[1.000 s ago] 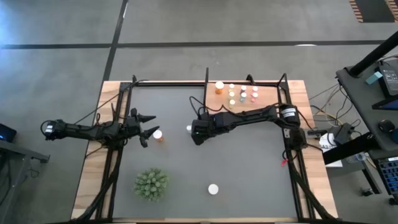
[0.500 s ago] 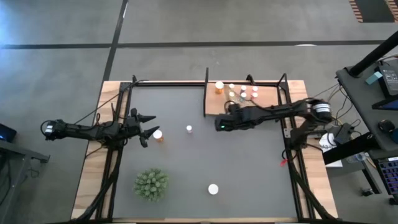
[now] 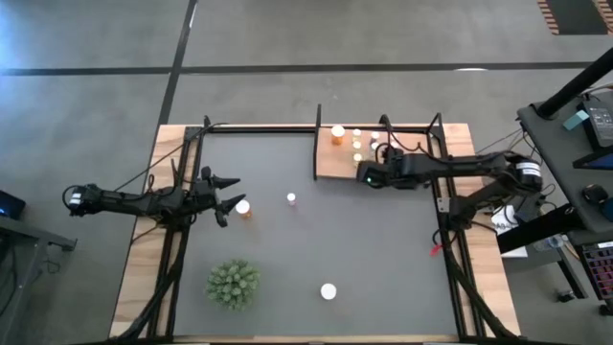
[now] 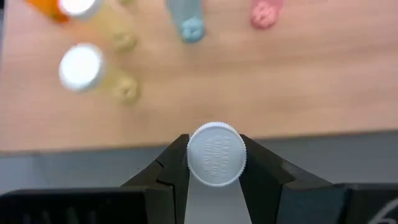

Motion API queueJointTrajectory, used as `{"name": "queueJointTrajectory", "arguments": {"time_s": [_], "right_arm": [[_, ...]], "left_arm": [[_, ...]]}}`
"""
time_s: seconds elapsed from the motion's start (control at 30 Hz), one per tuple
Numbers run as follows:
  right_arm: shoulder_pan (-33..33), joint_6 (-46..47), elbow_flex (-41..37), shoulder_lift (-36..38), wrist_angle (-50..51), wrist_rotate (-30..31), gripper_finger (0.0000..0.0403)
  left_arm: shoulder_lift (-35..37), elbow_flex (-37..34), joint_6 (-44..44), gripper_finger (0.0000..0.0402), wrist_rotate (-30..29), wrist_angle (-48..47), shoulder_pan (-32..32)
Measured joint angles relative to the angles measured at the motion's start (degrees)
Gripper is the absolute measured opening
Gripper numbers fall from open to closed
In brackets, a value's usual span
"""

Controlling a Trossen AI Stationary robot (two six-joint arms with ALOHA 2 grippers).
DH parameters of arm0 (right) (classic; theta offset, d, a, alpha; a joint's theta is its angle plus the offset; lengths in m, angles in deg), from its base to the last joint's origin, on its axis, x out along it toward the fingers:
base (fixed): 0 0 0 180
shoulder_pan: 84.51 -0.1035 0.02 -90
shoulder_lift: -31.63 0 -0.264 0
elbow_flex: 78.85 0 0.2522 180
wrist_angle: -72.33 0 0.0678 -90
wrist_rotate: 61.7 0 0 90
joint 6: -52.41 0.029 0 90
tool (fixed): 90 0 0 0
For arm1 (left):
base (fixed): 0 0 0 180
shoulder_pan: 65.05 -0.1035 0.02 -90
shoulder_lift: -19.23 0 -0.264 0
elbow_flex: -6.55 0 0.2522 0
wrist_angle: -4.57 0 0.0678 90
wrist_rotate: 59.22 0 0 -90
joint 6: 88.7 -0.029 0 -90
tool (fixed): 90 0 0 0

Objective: Pick and place medicine bottles onto shelf by color
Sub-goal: Put the blue pill bottle on the shelf aligned with the other blue pill bottles

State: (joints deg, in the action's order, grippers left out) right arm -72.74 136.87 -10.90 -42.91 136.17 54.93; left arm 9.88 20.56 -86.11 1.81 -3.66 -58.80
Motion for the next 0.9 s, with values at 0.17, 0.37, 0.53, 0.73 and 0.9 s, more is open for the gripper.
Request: {"name": "queueJointTrajectory", "arguments": {"time_s": [0.17,0.37,0.53,0.73,0.9], "right_arm": [[3.94,-5.19,1.24,-2.02,-1.53,-0.82,0.0105],[6.59,-10.17,2.91,-4.85,-5.41,-1.84,0.0105],[8.32,-10.58,3.50,-6.37,-5.50,-3.08,0.0105],[9.92,-11.31,3.52,-6.67,-5.77,-3.08,0.0105],[10.80,-12.47,3.52,-6.70,-5.80,-3.30,0.0105]], "left_arm": [[0.00,0.00,0.02,0.0238,0.00,-0.01,-0.01],[0.00,0.00,0.00,0.0238,0.00,0.01,-0.01],[0.00,0.00,0.02,0.0238,0.00,-0.01,0.01],[0.00,0.00,0.00,0.0238,0.00,0.01,-0.01],[0.00,0.00,0.01,0.0238,0.00,-0.01,-0.01]]}}
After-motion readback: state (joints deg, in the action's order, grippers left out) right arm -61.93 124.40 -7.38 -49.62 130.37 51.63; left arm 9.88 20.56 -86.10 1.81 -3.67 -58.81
